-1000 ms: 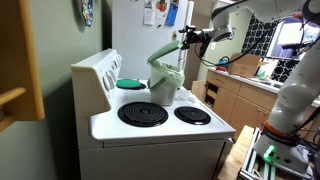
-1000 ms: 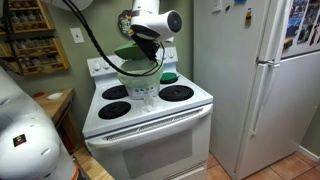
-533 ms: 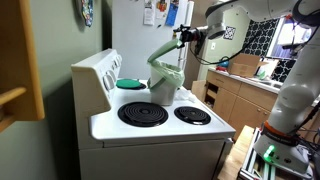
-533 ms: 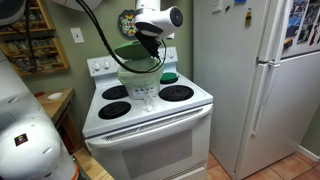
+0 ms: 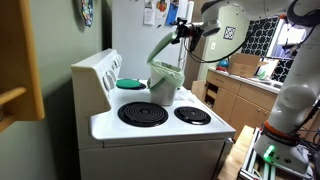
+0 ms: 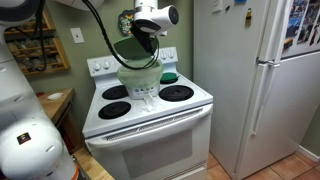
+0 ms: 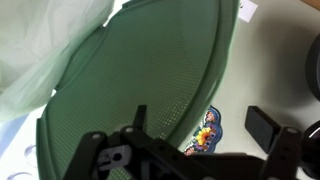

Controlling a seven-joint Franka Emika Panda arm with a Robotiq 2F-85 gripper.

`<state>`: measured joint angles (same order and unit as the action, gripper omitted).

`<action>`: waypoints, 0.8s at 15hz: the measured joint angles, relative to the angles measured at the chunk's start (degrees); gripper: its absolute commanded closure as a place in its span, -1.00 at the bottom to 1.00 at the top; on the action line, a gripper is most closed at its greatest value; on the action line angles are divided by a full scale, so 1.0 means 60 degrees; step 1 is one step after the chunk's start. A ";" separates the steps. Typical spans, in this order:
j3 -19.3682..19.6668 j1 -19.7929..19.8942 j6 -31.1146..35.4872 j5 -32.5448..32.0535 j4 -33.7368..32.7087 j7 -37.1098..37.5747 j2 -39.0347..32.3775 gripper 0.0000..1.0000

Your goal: Open the lid on the bin

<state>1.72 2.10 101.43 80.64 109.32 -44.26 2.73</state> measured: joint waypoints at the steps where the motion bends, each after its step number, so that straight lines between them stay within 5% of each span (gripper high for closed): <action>1: -0.0028 -0.0023 -0.0038 0.0030 -0.0109 -0.0039 -0.0004 -1.00; 12: -0.0414 -0.0430 0.1023 0.0589 -0.1490 -0.1146 -0.1046 -1.00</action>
<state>-0.76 -0.48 107.56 84.18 100.38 -51.14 -3.55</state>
